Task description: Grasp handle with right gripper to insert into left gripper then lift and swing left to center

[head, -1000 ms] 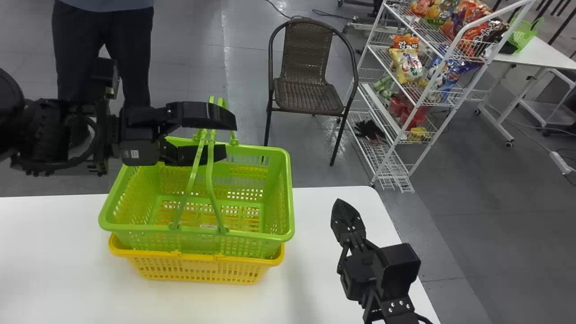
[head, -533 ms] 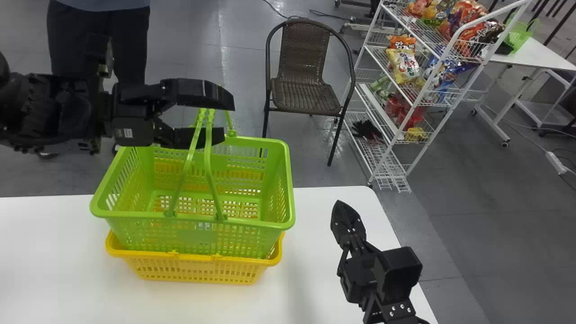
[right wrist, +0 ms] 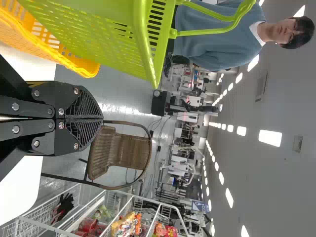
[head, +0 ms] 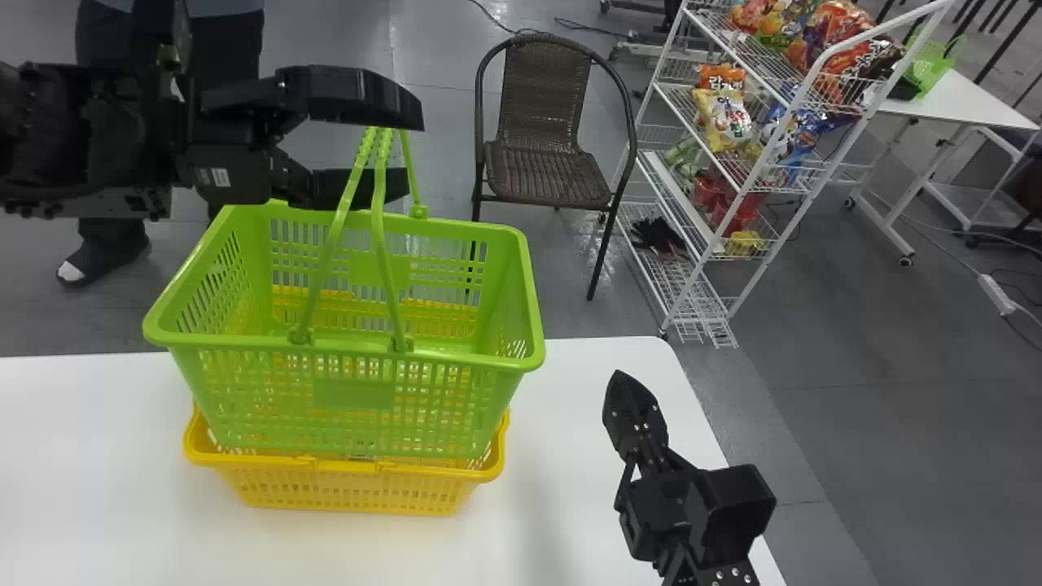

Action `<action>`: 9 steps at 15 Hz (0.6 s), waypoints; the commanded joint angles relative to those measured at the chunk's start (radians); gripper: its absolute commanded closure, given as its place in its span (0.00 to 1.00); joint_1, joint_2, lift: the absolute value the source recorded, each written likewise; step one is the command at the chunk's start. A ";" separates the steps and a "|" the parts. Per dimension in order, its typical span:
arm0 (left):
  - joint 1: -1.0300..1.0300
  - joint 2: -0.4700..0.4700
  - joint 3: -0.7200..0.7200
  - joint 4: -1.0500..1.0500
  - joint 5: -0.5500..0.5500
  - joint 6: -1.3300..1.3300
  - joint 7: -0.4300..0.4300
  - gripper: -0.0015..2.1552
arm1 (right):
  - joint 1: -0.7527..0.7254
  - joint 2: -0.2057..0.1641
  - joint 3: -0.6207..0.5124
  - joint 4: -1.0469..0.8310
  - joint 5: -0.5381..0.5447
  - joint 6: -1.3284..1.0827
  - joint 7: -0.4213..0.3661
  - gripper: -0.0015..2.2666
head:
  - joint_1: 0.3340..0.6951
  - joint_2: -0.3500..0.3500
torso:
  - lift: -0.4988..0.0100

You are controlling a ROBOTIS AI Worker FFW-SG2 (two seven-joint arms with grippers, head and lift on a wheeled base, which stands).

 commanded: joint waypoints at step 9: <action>-0.051 0.018 0.021 0.014 0.036 0.004 0.014 0.06 | 0.057 0.006 -0.066 0.058 -0.069 -0.160 0.000 0.32 | 0.96 0.08 | 0.98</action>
